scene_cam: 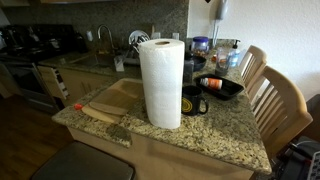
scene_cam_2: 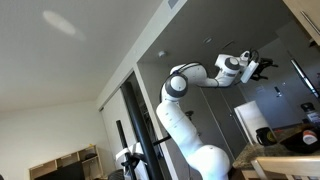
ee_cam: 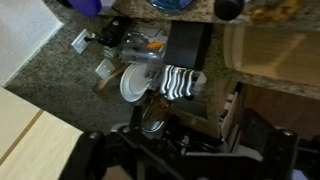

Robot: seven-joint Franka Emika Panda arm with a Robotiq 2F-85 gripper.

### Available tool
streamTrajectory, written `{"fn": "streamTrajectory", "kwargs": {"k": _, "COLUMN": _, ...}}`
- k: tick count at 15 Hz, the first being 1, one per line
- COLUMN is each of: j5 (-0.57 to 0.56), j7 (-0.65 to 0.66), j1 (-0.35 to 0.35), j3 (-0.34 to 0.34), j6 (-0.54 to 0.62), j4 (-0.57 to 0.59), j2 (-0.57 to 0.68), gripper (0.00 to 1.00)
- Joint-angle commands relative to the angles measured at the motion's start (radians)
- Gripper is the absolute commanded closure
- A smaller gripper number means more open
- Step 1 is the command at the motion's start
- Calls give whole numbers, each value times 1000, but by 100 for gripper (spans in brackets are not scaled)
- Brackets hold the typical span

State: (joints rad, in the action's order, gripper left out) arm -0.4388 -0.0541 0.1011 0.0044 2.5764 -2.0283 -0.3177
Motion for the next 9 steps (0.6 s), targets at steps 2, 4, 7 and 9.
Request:
{"fn": "streamTrajectory", "kwargs": {"k": 2, "j5": 317, "j7": -344, "j1": 214, "j3": -147, "j6": -279, "j4": -95, "j2": -279, "gripper": 0}}
{"fn": "streamTrajectory", "kwargs": {"k": 4, "j5": 435, "j7": -449, "j1": 203, "j3": -142, "j6": -467, "j4": -64, "j2": -358, "gripper": 0}}
{"fn": "streamTrajectory", "kwargs": {"k": 7, "j5": 510, "j7": -530, "j1": 225, "j3": -181, "j6": -655, "j4": -49, "j2": -384, "gripper": 0}}
{"fn": "streamTrajectory", "kwargs": {"k": 9, "j5": 509, "j7": -513, "j1": 185, "j3": -151, "j6": -650, "j4": -42, "j2": -398, "gripper": 0}}
